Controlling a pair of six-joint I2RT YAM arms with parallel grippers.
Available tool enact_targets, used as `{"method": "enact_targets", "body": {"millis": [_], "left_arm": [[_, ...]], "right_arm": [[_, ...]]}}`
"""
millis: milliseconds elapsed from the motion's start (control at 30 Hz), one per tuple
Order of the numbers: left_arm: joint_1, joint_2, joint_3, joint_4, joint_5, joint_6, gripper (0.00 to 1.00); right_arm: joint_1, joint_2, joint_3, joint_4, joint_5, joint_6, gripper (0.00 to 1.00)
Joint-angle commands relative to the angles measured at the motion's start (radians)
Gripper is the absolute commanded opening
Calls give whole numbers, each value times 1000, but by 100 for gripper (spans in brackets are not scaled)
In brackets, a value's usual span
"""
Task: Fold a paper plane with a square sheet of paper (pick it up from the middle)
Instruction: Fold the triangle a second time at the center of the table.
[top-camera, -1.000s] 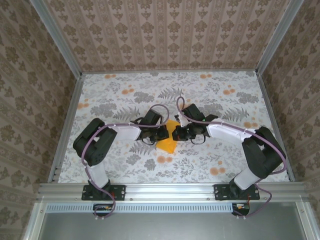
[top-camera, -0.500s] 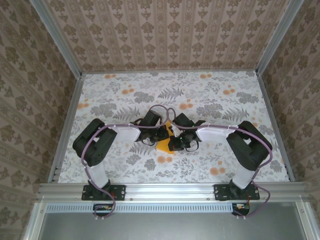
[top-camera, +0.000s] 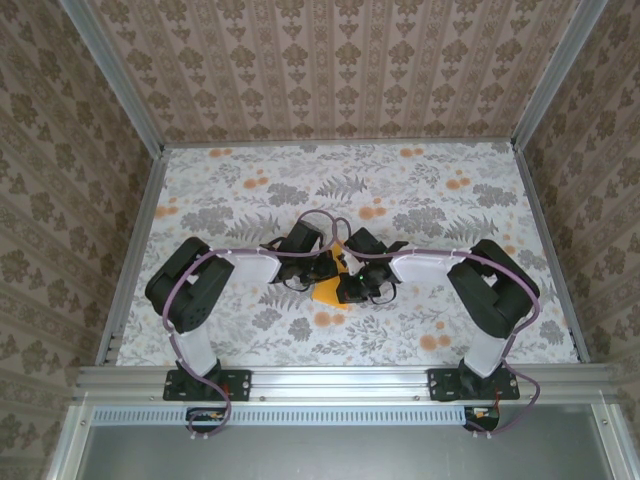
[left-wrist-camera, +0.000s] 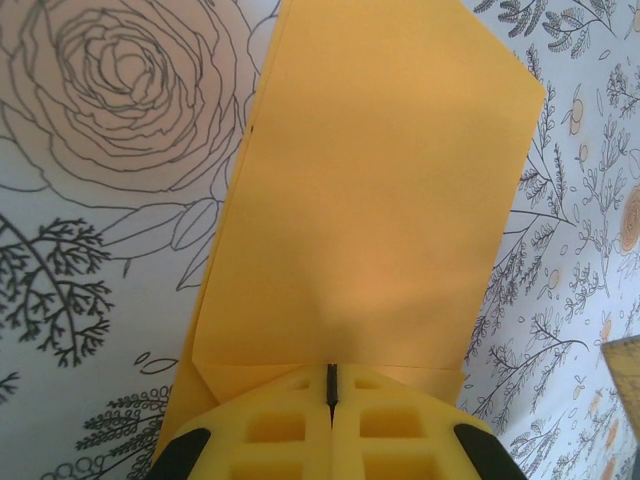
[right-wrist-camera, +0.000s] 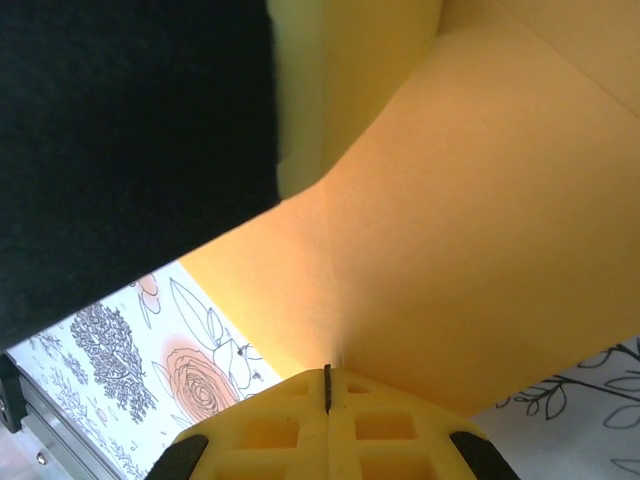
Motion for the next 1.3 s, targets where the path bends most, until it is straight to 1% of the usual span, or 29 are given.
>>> {"method": "enact_targets", "body": {"millis": [0, 233, 333, 500, 733, 1000, 1267], "left_arm": [[-18, 51, -54, -131, -55, -9, 3], [-18, 51, -56, -140, -61, -11, 3], [-18, 53, -56, -140, -59, -11, 3], [-18, 52, -56, -139, -57, -15, 3], [-19, 52, -58, -136, -56, -18, 2], [-19, 55, -55, -138, -57, -21, 2], [-19, 55, -58, -156, -71, -28, 2]], "right_arm": [[2, 29, -22, 6, 14, 5, 3], [0, 33, -59, 22, -9, 4, 3], [-6, 6, -53, 35, -30, 16, 3], [-12, -27, 2, 55, -14, 39, 3], [-19, 20, 43, 59, 33, 57, 2], [-25, 44, 29, 71, 44, 59, 2], [-24, 40, -40, 39, -11, 28, 2]]}}
